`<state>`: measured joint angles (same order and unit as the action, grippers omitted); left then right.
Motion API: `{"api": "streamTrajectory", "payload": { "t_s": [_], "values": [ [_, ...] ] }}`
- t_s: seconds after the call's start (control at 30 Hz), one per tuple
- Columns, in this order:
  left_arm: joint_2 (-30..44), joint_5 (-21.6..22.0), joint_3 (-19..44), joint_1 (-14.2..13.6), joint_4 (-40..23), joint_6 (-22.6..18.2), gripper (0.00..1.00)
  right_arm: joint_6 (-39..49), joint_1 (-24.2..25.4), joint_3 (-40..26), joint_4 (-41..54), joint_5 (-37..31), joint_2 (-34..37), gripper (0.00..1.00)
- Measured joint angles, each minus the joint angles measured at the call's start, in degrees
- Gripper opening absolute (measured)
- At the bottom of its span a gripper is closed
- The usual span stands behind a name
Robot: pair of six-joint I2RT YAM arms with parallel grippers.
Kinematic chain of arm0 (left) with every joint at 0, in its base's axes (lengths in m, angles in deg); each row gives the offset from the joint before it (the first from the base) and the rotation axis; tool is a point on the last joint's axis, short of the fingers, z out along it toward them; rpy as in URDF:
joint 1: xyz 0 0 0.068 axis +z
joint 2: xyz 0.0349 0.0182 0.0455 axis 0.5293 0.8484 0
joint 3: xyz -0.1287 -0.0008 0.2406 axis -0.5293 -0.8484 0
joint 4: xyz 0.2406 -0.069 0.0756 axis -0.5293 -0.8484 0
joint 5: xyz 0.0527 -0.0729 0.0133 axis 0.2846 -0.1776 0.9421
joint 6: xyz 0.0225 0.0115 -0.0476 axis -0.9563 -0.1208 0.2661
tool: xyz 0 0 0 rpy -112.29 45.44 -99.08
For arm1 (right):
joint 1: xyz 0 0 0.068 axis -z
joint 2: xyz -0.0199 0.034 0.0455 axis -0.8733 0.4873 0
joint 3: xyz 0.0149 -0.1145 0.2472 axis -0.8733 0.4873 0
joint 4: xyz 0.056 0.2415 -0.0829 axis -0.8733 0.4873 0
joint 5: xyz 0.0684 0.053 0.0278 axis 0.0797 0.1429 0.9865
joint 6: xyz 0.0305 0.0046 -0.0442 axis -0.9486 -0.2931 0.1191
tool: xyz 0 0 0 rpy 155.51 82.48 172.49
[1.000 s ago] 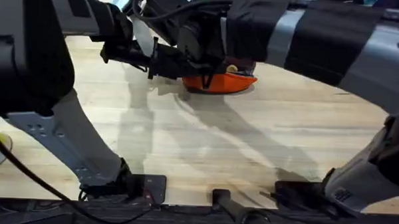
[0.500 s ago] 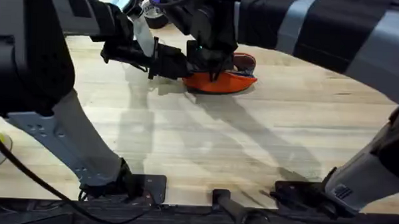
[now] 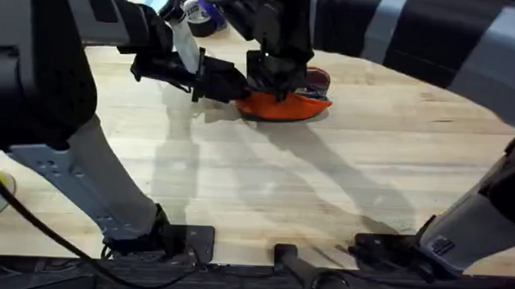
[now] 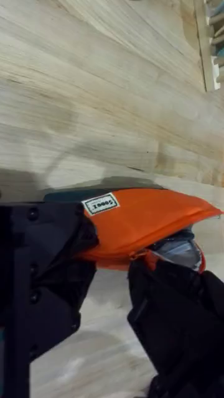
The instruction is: Unzip the bag, pick up the pens from the table one at a time and place them inside, then zip the bag closed.
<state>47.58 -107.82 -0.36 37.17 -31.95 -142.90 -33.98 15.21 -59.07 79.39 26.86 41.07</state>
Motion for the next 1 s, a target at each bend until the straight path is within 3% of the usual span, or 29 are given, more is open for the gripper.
{"api": "streamTrajectory", "payload": {
  "t_s": [0.6,1.0],
  "values": [
    [0.00,-0.04,0.00,-0.11,1.32,0.02,0.044,1.25,2.28,-0.09,1.19,1.19,-0.02,0.031],
    [0.00,-0.06,0.00,-0.11,1.66,0.04,0.044,4.47,5.38,-0.09,0.11,6.39,-0.02,0.031]
  ]
}}
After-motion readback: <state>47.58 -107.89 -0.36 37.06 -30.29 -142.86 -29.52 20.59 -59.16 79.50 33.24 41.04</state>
